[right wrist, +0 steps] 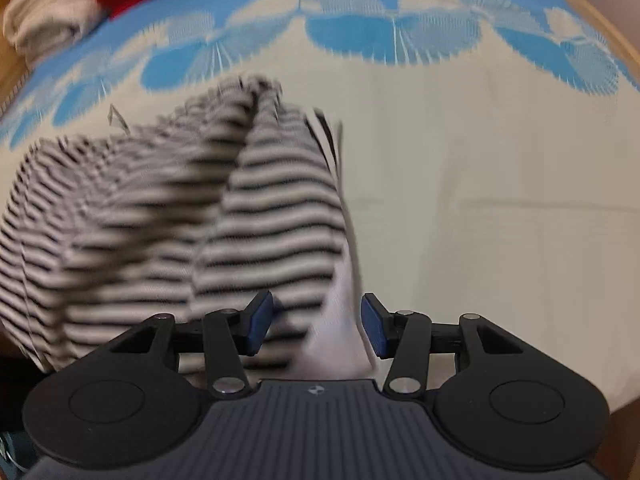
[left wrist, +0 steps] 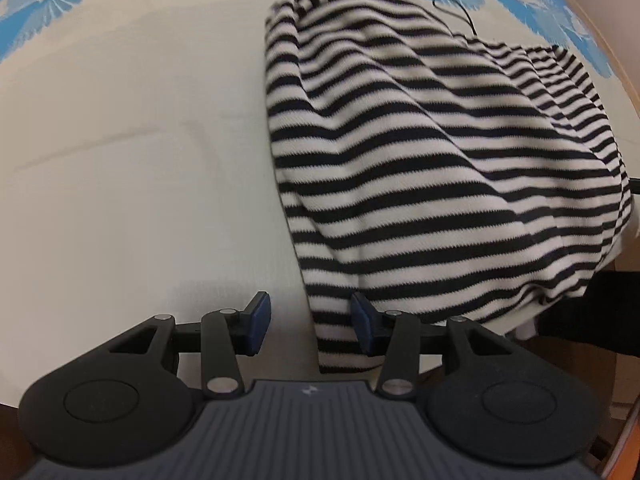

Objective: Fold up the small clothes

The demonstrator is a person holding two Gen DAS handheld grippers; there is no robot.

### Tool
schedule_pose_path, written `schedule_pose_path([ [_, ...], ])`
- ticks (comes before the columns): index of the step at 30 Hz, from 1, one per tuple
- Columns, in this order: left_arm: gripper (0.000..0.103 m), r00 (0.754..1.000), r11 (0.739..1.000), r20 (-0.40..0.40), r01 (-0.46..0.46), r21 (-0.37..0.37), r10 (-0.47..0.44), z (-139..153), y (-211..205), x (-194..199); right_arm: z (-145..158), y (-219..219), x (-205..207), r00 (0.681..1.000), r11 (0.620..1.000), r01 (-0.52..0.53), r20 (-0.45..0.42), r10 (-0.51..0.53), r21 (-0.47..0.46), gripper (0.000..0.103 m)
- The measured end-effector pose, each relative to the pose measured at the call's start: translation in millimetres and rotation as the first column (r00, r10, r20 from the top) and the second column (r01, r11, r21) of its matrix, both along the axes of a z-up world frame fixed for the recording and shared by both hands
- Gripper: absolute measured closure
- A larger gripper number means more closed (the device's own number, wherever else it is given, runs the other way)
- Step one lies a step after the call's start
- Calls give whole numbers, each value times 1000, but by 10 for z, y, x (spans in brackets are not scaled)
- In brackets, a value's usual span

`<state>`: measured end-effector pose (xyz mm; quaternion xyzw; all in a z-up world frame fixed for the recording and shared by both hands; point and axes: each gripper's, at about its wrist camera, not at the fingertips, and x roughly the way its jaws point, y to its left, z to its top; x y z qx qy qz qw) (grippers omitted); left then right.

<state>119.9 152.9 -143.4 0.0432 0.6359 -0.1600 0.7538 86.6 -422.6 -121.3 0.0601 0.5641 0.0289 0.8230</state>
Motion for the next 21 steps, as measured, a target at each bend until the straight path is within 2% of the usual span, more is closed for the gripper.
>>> schedule_pose_path([
  [3, 55, 1000, 1000, -21, -18, -13, 18, -22, 26, 29, -33, 31, -46, 1000, 1000, -23, -21, 23, -5, 51],
  [5, 63, 999, 999, -31, -29, -32, 28, -15, 43, 43, -48, 38, -40, 999, 999, -37, -29, 36, -9, 51],
  [9, 70, 999, 999, -34, -20, -45, 19, 33, 11, 17, -95, 6, -38, 997, 999, -42, -62, 42, -13, 52],
  [10, 73, 999, 999, -38, -13, -47, 11, 40, 9, 1, -80, 1, -14, 997, 999, -45, -62, 45, 1, 59],
  [11, 73, 999, 999, -39, -6, -48, 4, 52, -4, -2, -72, 2, 0, 997, 999, -53, -59, 54, 11, 71],
  [13, 73, 999, 999, -40, -9, -50, 7, 75, -5, -17, -34, 38, -3, 996, 997, -82, -44, 83, 12, 83],
  [14, 73, 999, 998, -43, -15, -55, 12, 76, 14, -15, -13, 56, -18, 995, 996, -94, -36, 94, 1, 87],
  [18, 73, 999, 999, -49, 3, -40, -5, 41, -24, -40, 23, 36, -38, 995, 996, -92, -25, 92, -3, 94],
  [19, 84, 999, 999, -44, 26, -28, -27, 31, -46, -67, 34, 32, -42, 995, 996, -93, -21, 93, -1, 95],
  [20, 100, 997, 998, -37, 60, -14, -61, 32, -88, -94, 47, 34, -51, 995, 995, -95, -15, 95, -2, 95],
  [21, 102, 996, 996, -24, 91, 4, -91, 43, -121, -122, 66, 35, -58, 995, 995, -99, -8, 99, -4, 96],
])
